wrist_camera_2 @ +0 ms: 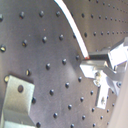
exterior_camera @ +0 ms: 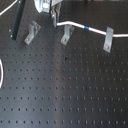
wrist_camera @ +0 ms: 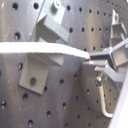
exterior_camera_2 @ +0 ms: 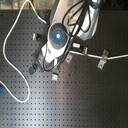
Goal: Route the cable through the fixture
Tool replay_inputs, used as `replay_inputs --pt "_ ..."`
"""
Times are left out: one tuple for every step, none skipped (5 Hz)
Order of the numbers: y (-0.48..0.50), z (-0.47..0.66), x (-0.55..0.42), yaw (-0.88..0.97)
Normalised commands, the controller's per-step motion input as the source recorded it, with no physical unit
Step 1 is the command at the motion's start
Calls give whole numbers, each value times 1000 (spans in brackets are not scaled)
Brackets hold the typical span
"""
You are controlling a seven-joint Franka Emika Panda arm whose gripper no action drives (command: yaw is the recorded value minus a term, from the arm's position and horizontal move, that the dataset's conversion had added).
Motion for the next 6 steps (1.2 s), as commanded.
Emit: replay_inputs --pt "6 4 9 0" --pt "1 36 0 0" --pt "146 64 258 80" --pt "20 -1 30 0" --pt "-56 1 157 0" --pt "-110 32 503 280"
